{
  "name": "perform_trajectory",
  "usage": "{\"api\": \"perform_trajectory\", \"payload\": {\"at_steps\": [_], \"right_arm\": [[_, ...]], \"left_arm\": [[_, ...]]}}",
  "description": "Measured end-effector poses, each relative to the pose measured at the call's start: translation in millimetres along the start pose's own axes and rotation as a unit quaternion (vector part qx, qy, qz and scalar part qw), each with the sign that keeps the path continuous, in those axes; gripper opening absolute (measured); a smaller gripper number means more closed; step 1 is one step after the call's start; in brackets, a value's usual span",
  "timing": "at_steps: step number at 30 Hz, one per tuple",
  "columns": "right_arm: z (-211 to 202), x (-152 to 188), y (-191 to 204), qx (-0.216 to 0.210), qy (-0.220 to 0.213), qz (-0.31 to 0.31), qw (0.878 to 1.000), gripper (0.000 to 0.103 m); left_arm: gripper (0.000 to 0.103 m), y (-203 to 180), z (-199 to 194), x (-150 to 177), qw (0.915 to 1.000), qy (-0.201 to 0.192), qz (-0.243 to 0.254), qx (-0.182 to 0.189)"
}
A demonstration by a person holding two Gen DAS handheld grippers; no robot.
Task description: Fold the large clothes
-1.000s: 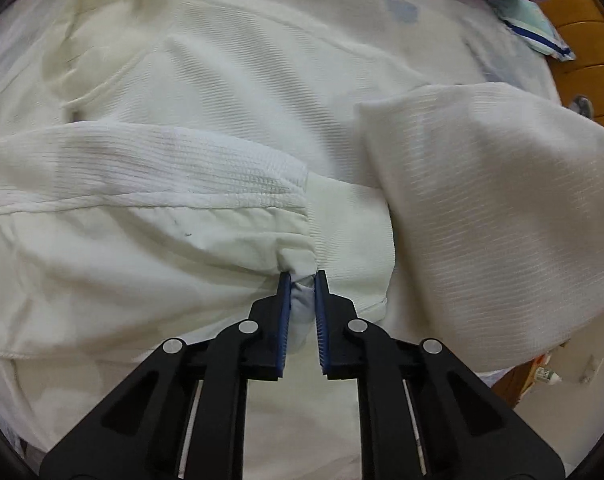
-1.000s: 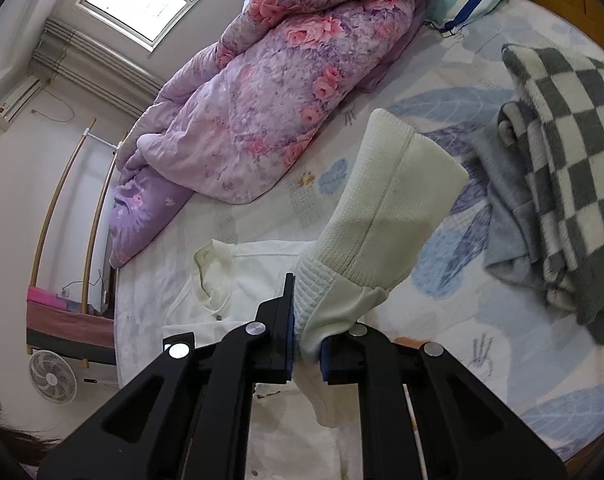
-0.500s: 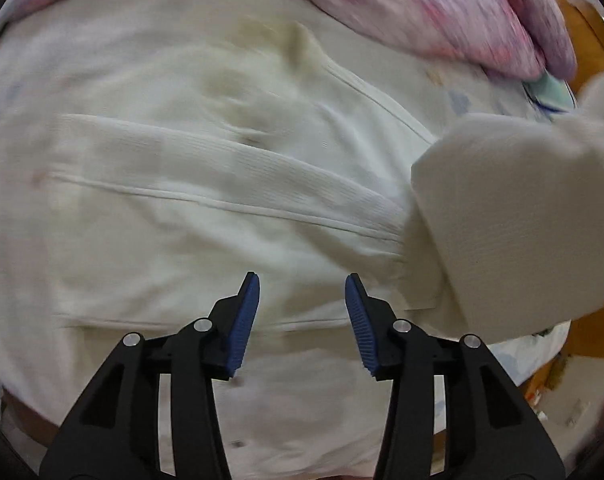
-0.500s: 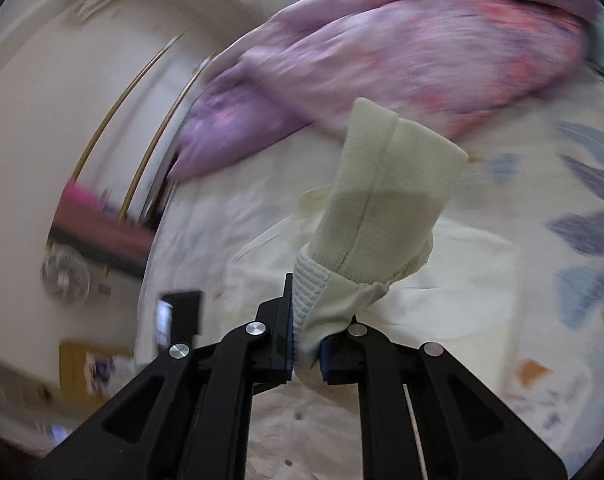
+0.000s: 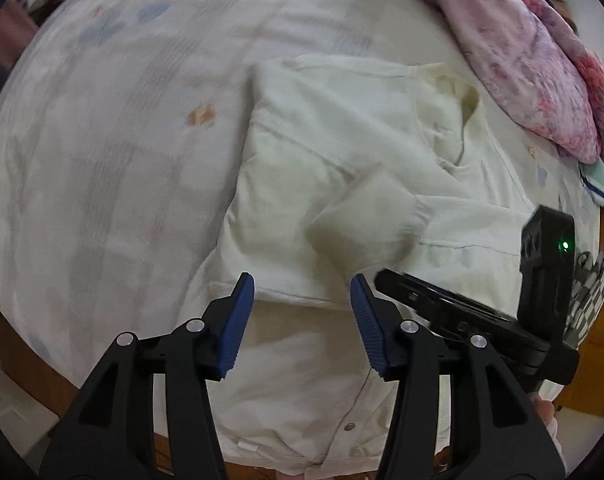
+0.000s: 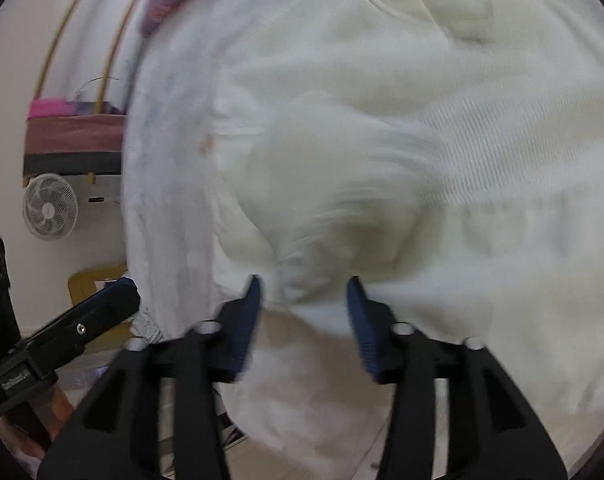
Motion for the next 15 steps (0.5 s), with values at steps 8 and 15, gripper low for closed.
{"api": "perform_trajectory", "payload": {"at_steps": [8, 15], "right_arm": [[-139, 31, -52, 0.071, -0.101, 0.016, 0.992, 0.087], [-228, 70, -135, 0.141, -0.152, 0.087, 0.975, 0.087]], "left_arm": [[0.085, -26, 75, -4, 0.9984, 0.033, -0.024, 0.04], [0.017, -59, 99, -26, 0.9994, -0.006, -0.024, -0.026]]}}
Point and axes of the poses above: each gripper's, at about its wrist camera, not at the fingertips, and z roughly the way its jaws point, y to its left, x to its underside, the point moved 3 cm from there along z, roughly the way its jaws point, and after that the axes turned 8 degrees about -x, right-handed, at the moved point
